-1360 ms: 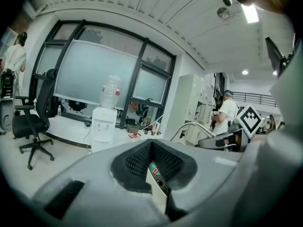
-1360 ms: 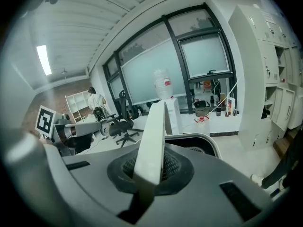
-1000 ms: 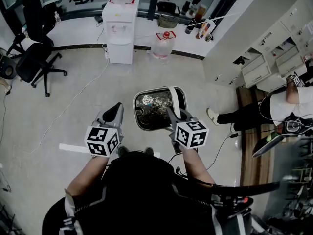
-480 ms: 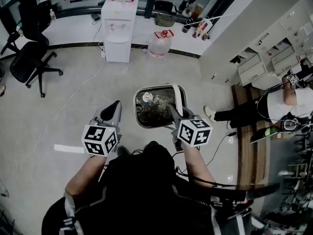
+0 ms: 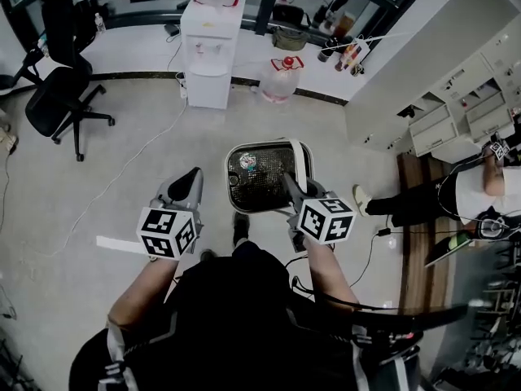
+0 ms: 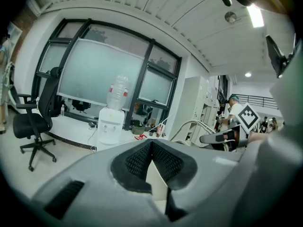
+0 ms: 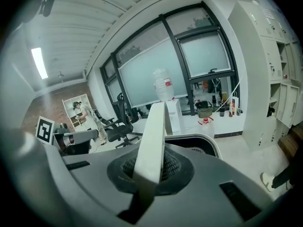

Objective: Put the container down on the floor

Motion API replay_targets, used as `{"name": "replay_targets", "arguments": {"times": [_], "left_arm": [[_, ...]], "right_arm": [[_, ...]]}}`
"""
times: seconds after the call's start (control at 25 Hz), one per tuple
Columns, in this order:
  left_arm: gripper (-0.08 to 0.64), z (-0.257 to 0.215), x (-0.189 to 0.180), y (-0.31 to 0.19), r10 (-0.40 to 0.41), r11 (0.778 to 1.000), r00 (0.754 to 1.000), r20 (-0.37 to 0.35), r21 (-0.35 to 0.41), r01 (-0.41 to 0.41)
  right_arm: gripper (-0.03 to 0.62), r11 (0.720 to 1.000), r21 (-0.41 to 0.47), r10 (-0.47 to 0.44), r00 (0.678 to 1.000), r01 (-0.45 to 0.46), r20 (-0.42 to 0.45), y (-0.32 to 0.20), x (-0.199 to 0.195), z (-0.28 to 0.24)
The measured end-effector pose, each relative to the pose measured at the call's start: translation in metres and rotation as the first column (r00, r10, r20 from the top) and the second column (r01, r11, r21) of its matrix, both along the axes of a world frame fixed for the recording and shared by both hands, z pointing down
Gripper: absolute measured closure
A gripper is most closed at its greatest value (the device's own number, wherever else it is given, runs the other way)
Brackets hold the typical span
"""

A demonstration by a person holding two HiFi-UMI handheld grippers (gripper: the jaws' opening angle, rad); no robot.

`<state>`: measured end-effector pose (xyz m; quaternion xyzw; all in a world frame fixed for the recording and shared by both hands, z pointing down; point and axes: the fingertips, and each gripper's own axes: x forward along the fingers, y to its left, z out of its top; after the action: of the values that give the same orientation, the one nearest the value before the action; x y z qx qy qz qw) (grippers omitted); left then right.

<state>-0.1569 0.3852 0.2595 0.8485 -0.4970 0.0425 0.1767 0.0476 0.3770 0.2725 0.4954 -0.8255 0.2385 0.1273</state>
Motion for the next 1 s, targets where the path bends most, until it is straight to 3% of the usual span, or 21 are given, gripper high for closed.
{"name": "replay_targets", "arguments": {"times": [0.52,1.0], "left_arm": [[0.554,-0.005,0.049,-0.102,0.005,1.000,0.999,0.045,-0.011,-0.005],[0.554,-0.002,0.091,-0.159,-0.036,0.999,0.996,0.077,-0.034,0.039]], "right_arm": [[0.584,0.997,0.014,-0.076,0.997,0.076,-0.014,-0.099,0.028,-0.002],[0.584,0.988,0.019,-0.149,0.988,0.150,-0.035,-0.161,0.068,0.005]]}}
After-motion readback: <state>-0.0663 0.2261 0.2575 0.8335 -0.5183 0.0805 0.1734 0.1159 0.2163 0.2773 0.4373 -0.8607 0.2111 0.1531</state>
